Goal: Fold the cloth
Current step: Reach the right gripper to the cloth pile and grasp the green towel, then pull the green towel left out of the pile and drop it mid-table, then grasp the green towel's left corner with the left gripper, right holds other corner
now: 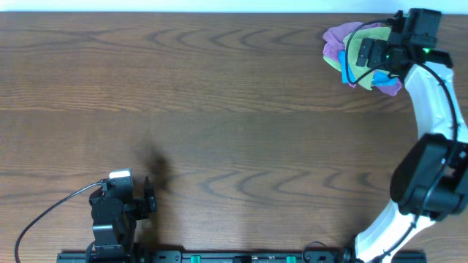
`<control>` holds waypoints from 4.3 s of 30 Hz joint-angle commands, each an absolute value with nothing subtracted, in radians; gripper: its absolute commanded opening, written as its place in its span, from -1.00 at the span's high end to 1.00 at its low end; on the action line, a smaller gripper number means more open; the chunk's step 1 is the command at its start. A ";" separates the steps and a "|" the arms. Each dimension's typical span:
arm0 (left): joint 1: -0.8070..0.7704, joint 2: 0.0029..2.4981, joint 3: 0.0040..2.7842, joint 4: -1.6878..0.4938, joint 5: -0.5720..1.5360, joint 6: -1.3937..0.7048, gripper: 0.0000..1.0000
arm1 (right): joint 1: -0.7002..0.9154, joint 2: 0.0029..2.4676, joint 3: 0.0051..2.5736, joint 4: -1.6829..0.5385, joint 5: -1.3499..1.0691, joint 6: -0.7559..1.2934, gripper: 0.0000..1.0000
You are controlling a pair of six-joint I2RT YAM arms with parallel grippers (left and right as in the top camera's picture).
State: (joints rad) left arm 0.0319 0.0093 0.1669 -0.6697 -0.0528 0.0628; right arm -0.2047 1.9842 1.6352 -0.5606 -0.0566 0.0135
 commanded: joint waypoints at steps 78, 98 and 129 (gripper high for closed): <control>0.036 0.004 0.158 -0.673 -0.059 0.056 -0.90 | 0.542 1.944 1.655 -0.831 -0.122 -0.039 0.93; 0.036 0.004 0.158 -0.665 0.035 0.044 -0.90 | 0.337 1.851 1.637 -1.148 -0.240 0.097 -0.98; 0.032 1.118 0.861 -0.648 0.551 -0.355 -0.90 | 0.252 1.838 1.040 -0.578 -0.648 0.198 -0.80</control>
State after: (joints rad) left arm 0.0319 1.0740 0.8486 -0.6518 0.4946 -0.2615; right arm 0.2394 1.8572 1.0542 -0.5919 -0.6193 0.1535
